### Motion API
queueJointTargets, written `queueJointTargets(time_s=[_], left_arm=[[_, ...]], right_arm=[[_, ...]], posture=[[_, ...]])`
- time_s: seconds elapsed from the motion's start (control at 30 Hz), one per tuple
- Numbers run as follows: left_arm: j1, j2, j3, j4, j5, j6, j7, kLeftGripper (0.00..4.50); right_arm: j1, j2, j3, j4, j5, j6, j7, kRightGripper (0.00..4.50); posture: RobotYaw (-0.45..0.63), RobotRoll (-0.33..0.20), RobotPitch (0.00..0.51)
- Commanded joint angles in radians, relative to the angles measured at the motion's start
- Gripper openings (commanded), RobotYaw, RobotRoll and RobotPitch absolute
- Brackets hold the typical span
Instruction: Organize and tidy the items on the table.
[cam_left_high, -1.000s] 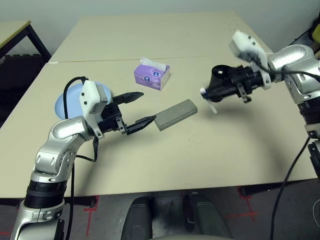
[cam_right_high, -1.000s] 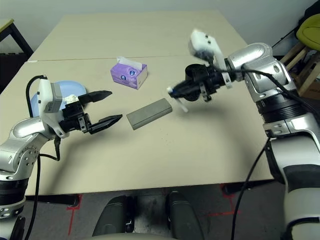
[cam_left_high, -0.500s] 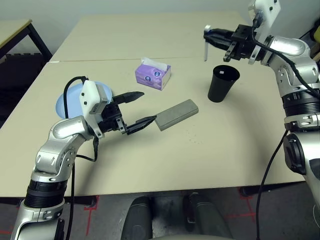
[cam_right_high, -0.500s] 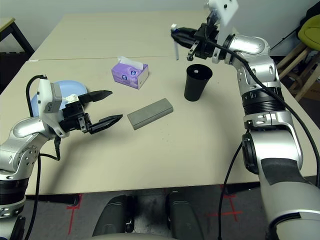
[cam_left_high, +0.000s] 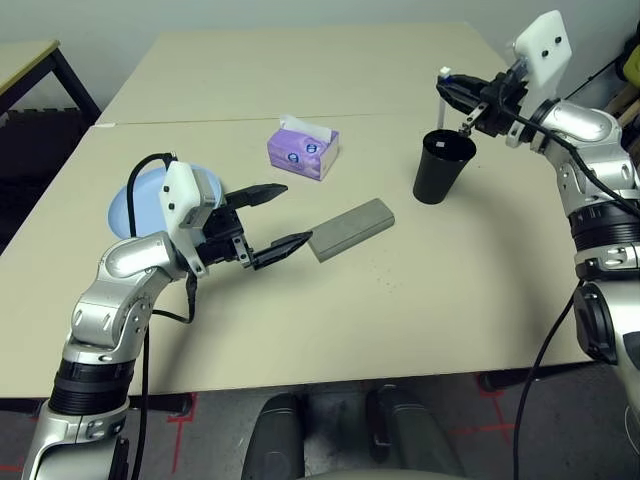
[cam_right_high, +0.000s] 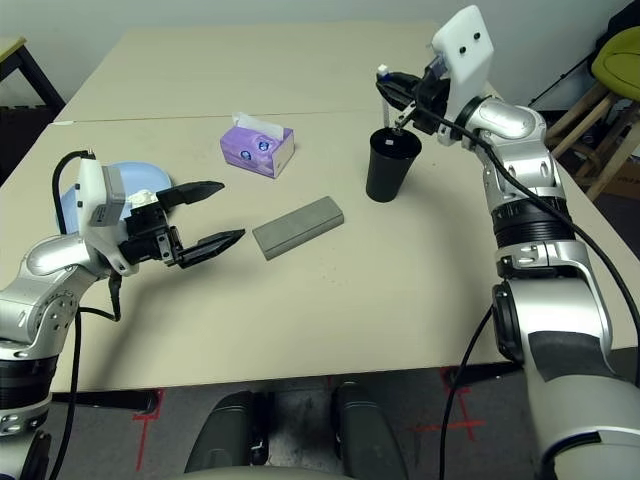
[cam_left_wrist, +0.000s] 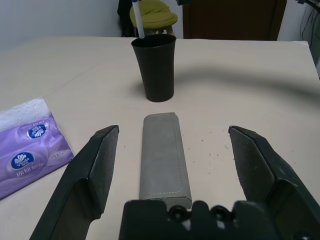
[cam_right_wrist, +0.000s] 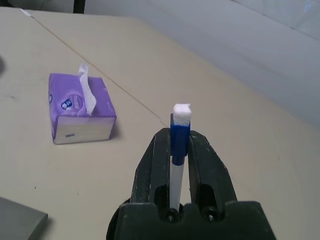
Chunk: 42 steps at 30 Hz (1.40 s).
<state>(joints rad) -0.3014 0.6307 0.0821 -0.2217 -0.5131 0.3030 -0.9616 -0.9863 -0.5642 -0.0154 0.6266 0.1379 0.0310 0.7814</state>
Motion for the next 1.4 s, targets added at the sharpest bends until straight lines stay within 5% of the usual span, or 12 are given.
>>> queueJointTargets(time_s=[0.03, 0.13, 0.5, 0.97, 1.2, 1.4], left_arm=[[-0.009, -0.004, -0.015, 0.003, 0.007, -0.011, -0.012, 4.50], [-0.008, -0.002, -0.015, 0.002, 0.006, -0.013, -0.012, 4.50], [-0.018, -0.005, -0.015, 0.012, 0.011, -0.021, -0.011, 4.50], [-0.036, -0.013, -0.018, 0.031, 0.016, -0.037, -0.008, 4.50], [-0.036, -0.029, -0.008, 0.032, 0.022, -0.052, 0.018, 4.50], [-0.128, -0.163, 0.016, 0.130, 0.147, -0.156, 0.266, 4.50]], right_arm=[[0.021, -0.012, -0.001, 0.001, -0.017, 0.008, 0.004, 0.33], [0.030, -0.014, 0.005, -0.001, -0.025, 0.027, 0.012, 0.33], [0.008, -0.013, -0.003, 0.073, -0.069, -0.039, -0.012, 4.42], [0.031, -0.034, -0.022, -0.115, -0.007, 0.024, 0.050, 4.47], [0.272, -0.021, -0.049, -0.446, 0.037, 0.152, -0.016, 4.47], [0.439, 0.037, -0.034, -0.583, 0.001, 0.196, -0.136, 4.47]], posture=[[0.04, 0.000, 0.107], [0.04, 0.000, 0.107], [0.04, 0.000, 0.093], [0.03, 0.000, 0.082], [0.03, 0.000, 0.067], [0.02, 0.000, 0.060]])
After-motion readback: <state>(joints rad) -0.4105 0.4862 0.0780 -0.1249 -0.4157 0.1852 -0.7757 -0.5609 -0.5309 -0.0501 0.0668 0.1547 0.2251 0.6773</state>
